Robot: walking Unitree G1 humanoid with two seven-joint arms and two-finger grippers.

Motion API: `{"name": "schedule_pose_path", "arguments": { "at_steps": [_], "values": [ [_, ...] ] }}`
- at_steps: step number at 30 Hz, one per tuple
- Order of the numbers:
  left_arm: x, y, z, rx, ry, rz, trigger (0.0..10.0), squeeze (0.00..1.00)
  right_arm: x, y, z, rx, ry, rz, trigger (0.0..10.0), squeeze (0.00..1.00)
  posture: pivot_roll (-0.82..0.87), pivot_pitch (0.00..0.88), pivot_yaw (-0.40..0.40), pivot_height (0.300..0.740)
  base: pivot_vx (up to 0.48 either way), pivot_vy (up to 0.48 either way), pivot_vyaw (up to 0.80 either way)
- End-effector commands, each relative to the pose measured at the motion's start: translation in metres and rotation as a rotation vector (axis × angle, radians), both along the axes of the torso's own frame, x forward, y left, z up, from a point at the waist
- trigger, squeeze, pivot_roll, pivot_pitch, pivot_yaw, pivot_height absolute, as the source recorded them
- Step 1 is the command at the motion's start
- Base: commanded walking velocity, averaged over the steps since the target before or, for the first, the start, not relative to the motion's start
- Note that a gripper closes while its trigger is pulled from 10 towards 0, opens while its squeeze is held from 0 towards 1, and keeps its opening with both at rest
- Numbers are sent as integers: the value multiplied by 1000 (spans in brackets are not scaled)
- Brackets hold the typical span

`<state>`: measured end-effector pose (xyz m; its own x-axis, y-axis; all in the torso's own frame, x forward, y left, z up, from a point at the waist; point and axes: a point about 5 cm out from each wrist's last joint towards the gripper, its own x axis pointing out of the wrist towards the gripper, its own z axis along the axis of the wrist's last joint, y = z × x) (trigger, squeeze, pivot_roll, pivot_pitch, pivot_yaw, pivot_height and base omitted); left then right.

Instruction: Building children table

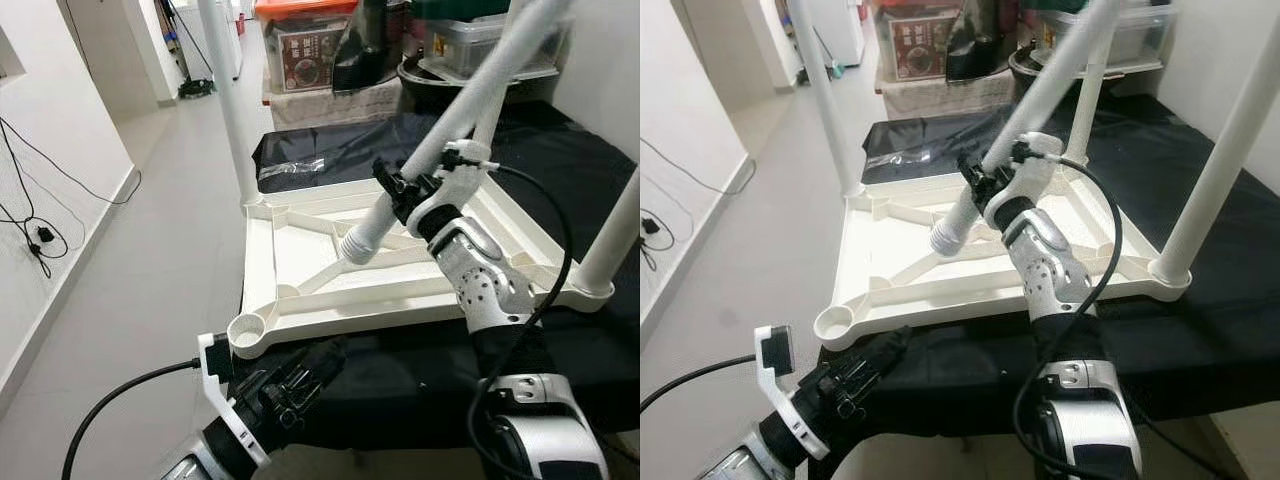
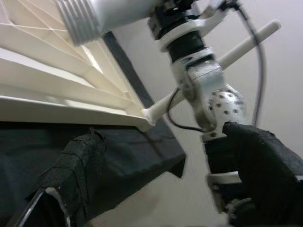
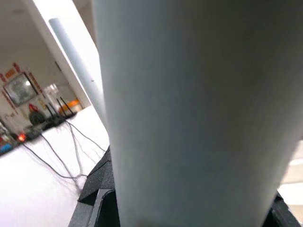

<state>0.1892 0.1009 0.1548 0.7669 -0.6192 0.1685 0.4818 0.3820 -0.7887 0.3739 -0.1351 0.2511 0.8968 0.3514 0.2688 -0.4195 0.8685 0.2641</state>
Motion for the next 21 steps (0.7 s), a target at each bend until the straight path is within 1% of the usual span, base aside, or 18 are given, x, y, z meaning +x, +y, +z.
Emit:
{"name": "schedule_pose_path", "arguments": {
  "at_steps": [1, 2, 3, 4, 5, 6, 7, 8, 10, 12, 14, 15, 16, 18, 21],
  "values": [
    [1, 3, -1, 57, -5, 42, 10000, 0, -4, 8, 4, -25, -46, 27, 10000, 0, -76, 17, 51, 740, 0, 0, 0],
    [5, 5, -3, 134, -10, 102, 10000, 0, -8, 12, 5, -60, -84, 39, 10000, 0, -76, 17, 51, 740, 0, 0, 0],
    [5, 5, -3, 134, -10, 102, 10000, 0, -8, 12, 5, -60, -84, 39, 10000, 0, -76, 17, 51, 740, 0, 0, 0],
    [8, 6, -4, 201, -22, 148, 10000, 0, -12, 17, 6, -78, -116, 59, 10000, 0, -76, 17, 51, 740, 0, 0, 0],
    [8, 6, -4, 201, -22, 148, 10000, 0, -12, 17, 6, -78, -116, 59, 10000, 0, -76, 17, 51, 740, 0, 0, 0],
    [13, 8, -6, 327, -47, 248, 10000, 0, -19, 25, 5, -129, -170, 79, 10000, 0, -76, 17, 51, 740, 0, 0, 0],
    [13, 8, -6, 327, -47, 248, 10000, 0, -19, 25, 5, -129, -170, 79, 10000, 0, -76, 17, 51, 740, 0, 0, 0],
    [14, 7, -6, 383, -63, 279, 10000, 0, -21, 29, 3, -142, -178, 83, 10000, 0, -76, 17, 51, 740, 0, 0, 800],
    [14, 7, -6, 383, -63, 279, 10000, 0, -21, 29, 3, -142, -178, 83, 10000, 0, -76, 17, 51, 740, 0, 0, 800],
    [14, 4, -8, 482, -86, 314, 10000, 0, -23, 33, -2, -163, -184, 81, 10000, 0, -72, 16, 40, 740, 0, 0, 800],
    [14, 4, -8, 482, -86, 314, 10000, 0, -23, 33, -2, -163, -184, 81, 10000, 0, -72, 16, 40, 740, 0, 0, 800],
    [13, 2, -9, 508, -90, 316, 10000, 0, -23, 35, -3, -171, -188, 84, 10000, 0, -67, 17, 35, 740, 0, 0, 800],
    [13, 2, -9, 508, -90, 316, 10000, 0, -23, 35, -3, -171, -188, 84, 10000, 0, -67, 17, 35, 740, 0, 0, 800],
    [9, -4, -15, 554, -85, 320, 10000, 0, -24, 39, -6, -186, -193, 103, 10000, 0, -70, 20, 26, 740, 0, 0, 800],
    [8, -6, -18, 565, -83, 321, 10000, 0, -24, 41, -6, -193, -197, 109, 10000, 0, -70, 22, 23, 740, 0, 0, 800]
  ]
}}
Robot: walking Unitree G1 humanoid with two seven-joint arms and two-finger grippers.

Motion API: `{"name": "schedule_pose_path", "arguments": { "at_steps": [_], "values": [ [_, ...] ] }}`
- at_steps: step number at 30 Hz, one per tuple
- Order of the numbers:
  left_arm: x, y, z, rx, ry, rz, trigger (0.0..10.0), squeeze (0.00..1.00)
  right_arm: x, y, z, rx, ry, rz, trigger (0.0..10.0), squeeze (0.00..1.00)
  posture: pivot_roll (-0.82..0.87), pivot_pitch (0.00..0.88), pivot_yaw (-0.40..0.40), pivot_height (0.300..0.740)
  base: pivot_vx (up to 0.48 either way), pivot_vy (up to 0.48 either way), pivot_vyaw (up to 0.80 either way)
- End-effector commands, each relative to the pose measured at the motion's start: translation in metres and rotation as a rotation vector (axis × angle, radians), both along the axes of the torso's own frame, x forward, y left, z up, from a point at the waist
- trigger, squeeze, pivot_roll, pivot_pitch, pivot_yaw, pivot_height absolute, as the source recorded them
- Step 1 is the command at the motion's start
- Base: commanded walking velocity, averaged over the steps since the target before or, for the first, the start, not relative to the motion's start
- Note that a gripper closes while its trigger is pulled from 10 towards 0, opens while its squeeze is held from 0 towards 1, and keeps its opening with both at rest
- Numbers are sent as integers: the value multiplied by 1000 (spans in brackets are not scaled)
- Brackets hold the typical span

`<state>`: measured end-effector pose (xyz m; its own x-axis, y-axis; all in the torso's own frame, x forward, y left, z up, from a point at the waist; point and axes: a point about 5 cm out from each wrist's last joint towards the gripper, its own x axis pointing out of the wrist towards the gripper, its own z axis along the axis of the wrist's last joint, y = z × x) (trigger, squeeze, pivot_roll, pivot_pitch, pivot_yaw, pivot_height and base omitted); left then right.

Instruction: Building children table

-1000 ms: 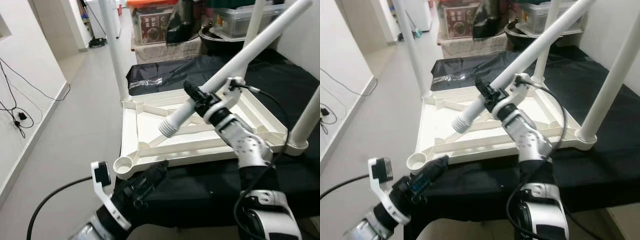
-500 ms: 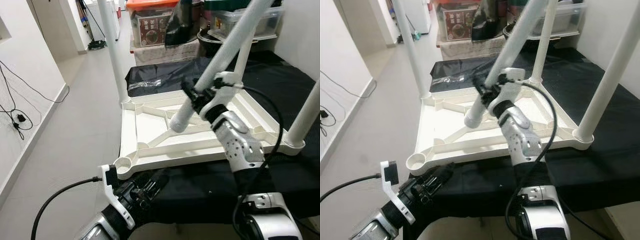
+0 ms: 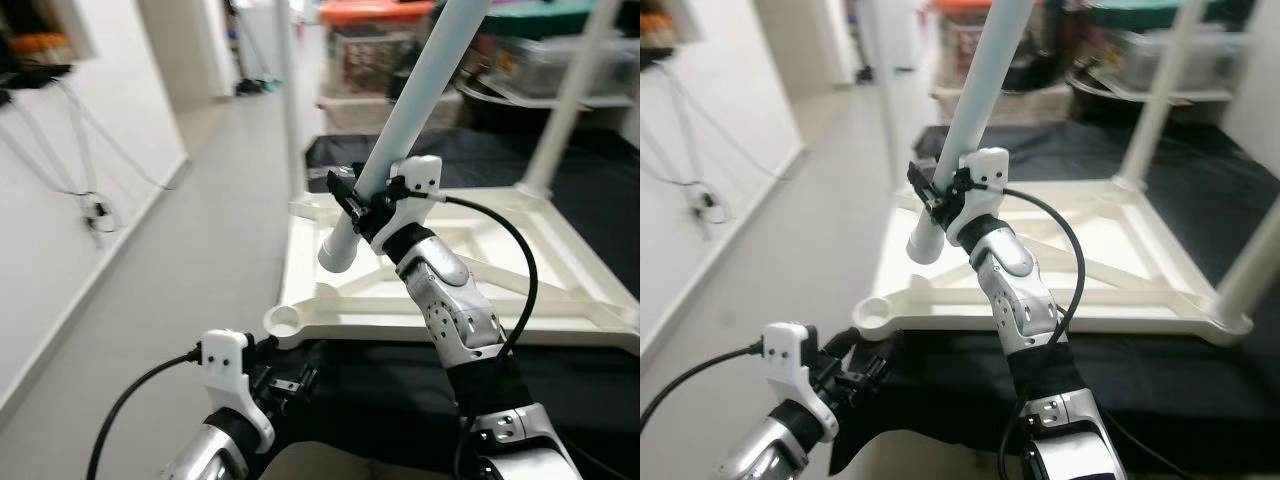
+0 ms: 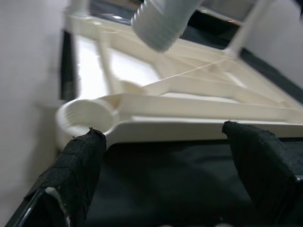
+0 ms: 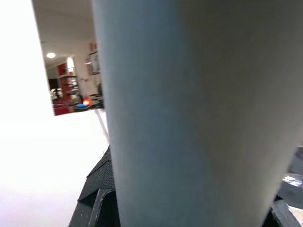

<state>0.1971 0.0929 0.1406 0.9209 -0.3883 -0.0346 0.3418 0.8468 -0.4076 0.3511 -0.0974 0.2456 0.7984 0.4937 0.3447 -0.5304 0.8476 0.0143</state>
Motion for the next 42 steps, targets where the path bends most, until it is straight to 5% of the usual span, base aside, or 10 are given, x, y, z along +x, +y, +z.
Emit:
{"name": "schedule_pose_path", "arguments": {
  "at_steps": [1, 12, 22, 34, 42],
  "values": [
    [0, 2, -3, 23, 6, 16, 10000, 0, -1, 3, -1, -6, -13, 11, 10000, 0, -70, 22, 23, 740, 0, 0, 800],
    [-3, -3, -10, 84, -11, 64, 10000, 0, -3, 12, -2, -4, -8, 44, 10000, 0, -69, 40, 9, 740, 0, 0, 800],
    [-8, -8, -13, 104, -8, 80, 10000, 0, 1, 17, -3, 6, 16, 53, 10000, 0, -64, 66, -3, 740, 0, 0, 0],
    [-13, -10, -11, 100, -10, 96, 10000, 0, 21, -1, 14, 0, 2, 106, 10000, 0, -58, 106, -16, 740, 0, 0, -177],
    [-22, -10, -7, 122, -13, 109, 10000, 0, 26, 6, 14, -91, 38, 336, 10000, 0, -50, 146, -17, 740, 0, 0, 0]
  ]
}}
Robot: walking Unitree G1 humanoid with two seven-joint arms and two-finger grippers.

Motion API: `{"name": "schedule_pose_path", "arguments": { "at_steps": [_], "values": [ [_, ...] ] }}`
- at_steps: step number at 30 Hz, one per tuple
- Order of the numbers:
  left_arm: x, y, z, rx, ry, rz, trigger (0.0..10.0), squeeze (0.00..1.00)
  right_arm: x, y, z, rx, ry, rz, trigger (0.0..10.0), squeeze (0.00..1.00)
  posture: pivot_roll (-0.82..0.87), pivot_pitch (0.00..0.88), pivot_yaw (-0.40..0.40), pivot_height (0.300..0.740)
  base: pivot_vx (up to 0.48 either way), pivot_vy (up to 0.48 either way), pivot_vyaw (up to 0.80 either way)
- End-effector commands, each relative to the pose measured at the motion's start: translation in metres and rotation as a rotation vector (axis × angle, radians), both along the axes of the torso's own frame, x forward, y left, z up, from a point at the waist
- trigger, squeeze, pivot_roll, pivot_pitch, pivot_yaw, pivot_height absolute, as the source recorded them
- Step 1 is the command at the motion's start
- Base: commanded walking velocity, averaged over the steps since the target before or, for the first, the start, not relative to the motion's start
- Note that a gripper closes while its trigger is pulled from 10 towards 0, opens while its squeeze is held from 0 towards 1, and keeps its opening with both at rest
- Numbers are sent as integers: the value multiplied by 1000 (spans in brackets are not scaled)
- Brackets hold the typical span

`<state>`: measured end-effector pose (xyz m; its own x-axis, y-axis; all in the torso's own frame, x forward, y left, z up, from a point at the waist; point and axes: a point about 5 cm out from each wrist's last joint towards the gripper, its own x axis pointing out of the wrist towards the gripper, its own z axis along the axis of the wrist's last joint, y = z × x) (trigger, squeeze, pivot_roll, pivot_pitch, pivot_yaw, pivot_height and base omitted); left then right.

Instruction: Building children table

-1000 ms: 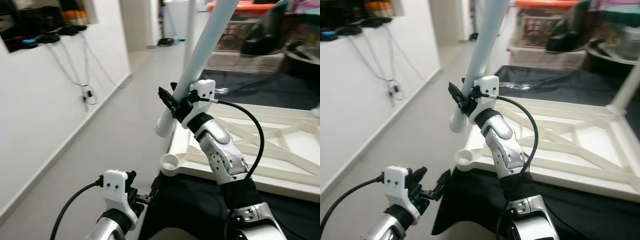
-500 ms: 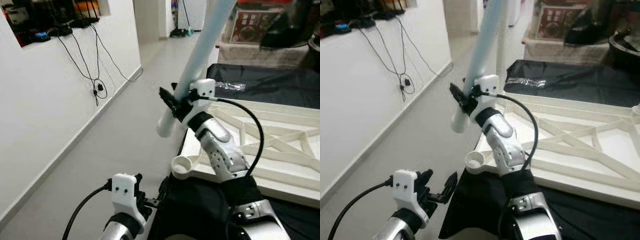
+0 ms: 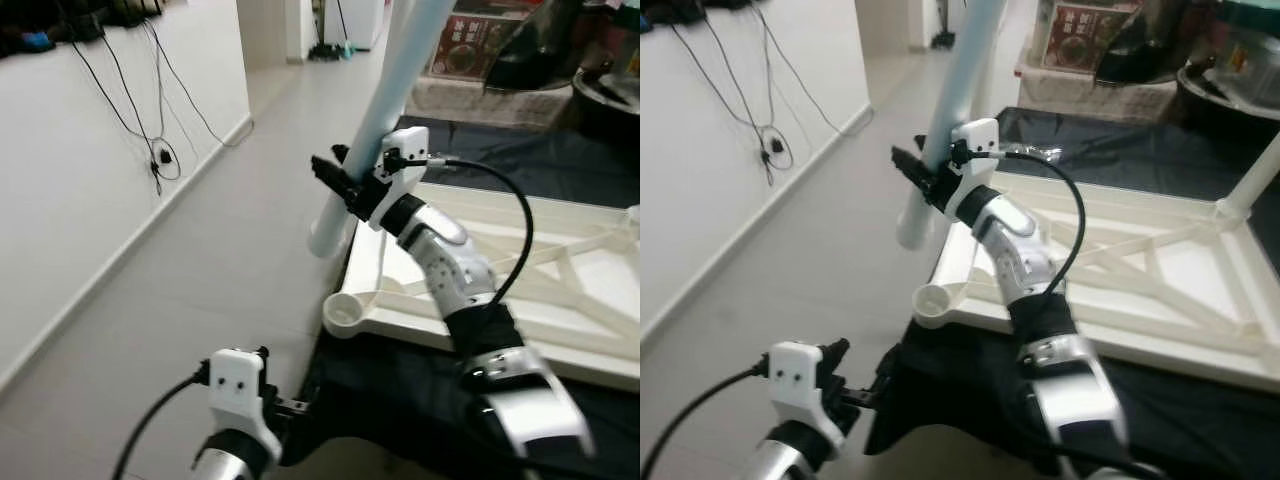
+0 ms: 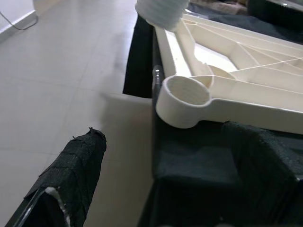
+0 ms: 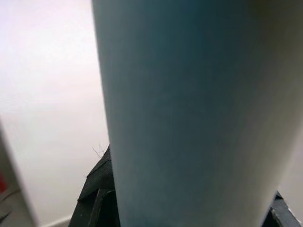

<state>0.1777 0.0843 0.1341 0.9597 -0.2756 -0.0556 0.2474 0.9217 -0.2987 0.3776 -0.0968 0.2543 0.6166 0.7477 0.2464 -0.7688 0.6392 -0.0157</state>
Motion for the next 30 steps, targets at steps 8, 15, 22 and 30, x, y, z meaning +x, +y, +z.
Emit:
{"name": "schedule_pose_path", "arguments": {
  "at_steps": [8, 15, 22, 30],
  "values": [
    [-19, -1, 4, -4, 25, 16, 10000, 0, 7, -19, 21, -30, 5, 244, 10000, 0, -21, 193, -20, 740, 0, 0, 0],
    [-28, -6, 6, 0, 40, -15, 10000, 0, 4, -38, 21, -77, 36, 379, 10000, 0, -11, 211, -12, 740, 0, 0, 0],
    [-31, -7, 7, -3, 51, -18, 10000, 0, -5, -53, 11, -140, 36, 534, 10000, 0, -5, 217, -12, 740, 0, 0, 0],
    [-34, -6, 8, 1, 61, -22, 10000, 0, -7, -54, 8, -118, 29, 593, 10000, 0, 3, 224, -7, 740, 0, 0, 0]
  ]
}}
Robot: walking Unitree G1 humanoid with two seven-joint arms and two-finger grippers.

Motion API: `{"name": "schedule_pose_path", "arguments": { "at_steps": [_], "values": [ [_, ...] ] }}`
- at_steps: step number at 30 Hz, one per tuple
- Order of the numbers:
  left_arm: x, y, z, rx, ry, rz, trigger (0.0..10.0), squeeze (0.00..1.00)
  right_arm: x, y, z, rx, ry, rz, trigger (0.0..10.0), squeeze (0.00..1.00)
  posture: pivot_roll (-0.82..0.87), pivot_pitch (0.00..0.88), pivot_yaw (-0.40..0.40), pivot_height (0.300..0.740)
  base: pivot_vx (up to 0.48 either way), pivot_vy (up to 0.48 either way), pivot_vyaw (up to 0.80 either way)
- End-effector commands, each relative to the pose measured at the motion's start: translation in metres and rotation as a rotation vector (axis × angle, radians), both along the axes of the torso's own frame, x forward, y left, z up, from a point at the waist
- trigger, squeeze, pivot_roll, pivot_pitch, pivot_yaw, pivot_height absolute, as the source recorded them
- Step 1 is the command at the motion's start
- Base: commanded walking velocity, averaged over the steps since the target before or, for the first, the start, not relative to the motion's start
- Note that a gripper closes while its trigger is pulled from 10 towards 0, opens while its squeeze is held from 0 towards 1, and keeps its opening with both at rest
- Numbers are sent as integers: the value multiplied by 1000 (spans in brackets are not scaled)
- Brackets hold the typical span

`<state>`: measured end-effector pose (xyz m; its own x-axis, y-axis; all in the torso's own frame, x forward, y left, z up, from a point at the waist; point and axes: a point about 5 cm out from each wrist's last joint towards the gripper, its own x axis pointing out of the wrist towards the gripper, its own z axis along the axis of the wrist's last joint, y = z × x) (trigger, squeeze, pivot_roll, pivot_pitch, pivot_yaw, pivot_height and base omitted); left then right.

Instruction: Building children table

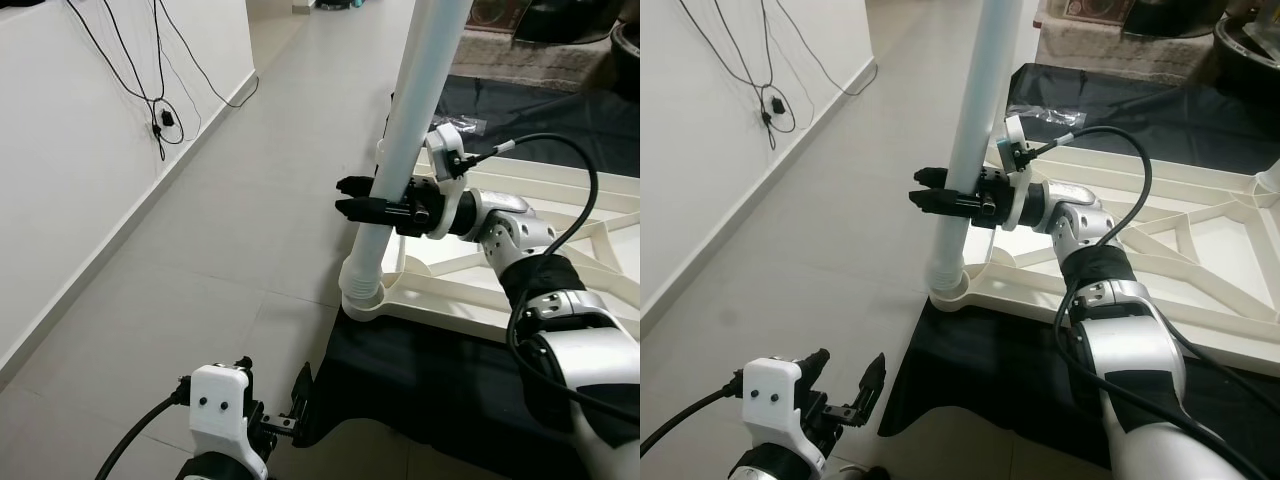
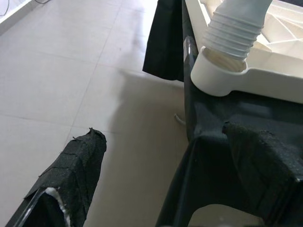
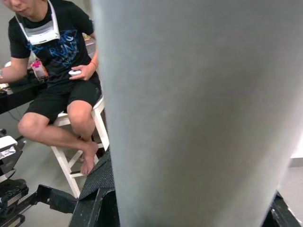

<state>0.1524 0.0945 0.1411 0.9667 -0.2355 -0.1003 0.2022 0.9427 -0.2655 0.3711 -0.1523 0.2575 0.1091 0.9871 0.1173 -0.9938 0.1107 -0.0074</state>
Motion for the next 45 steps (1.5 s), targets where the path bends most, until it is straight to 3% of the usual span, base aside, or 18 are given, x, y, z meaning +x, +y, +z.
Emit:
{"name": "schedule_pose_path", "arguments": {
  "at_steps": [1, 15, 26, 35, 45],
  "values": [
    [-9, -16, 1, -43, 28, -59, 10000, 0, -1, 2, 3, 12, -30, 29, 10000, 0, 3, 224, -7, 740, 0, 0, 0],
    [-12, -16, 4, -33, 33, -55, 10000, 0, -2, 6, -6, -38, -45, 75, 10000, 0, 17, 250, -8, 740, 0, 0, 0],
    [-12, -16, 4, -40, 42, -51, 10000, 0, 4, 7, -5, -112, -81, -13, 10000, 0, 14, 256, -9, 740, 0, 0, 0],
    [-12, -16, 4, -38, 45, -52, 10000, 0, -1, 9, -7, -120, -78, 79, 10000, 0, 12, 258, -14, 740, 0, 0, 0],
    [-11, -16, 3, -33, 46, -54, 10000, 0, -7, 24, -23, -227, -112, 152, 10000, 0, 14, 258, -11, 740, 0, 0, 0]
  ]
}}
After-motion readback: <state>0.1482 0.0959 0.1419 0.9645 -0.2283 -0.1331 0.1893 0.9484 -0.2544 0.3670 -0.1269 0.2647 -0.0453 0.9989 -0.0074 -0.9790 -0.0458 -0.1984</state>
